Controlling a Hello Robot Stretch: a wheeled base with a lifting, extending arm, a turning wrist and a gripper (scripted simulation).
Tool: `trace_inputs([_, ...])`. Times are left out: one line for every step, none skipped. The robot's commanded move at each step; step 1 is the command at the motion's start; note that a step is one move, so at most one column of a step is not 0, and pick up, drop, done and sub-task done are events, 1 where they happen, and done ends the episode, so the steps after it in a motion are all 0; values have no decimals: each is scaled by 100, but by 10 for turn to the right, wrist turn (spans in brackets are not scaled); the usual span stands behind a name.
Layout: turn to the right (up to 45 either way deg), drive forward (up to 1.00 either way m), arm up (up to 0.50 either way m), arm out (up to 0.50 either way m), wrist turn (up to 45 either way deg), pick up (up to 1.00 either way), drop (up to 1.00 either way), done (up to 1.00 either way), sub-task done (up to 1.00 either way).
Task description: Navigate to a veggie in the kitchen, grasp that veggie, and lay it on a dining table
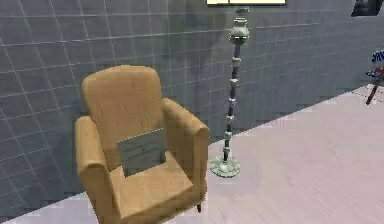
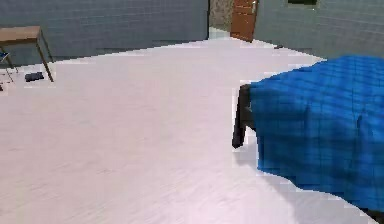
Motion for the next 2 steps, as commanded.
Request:
trace_inputs([450, 0, 0, 0, 0, 0, 0, 0, 0])
trace_inputs([450, 0, 0, 0, 0, 0, 0, 0, 0])
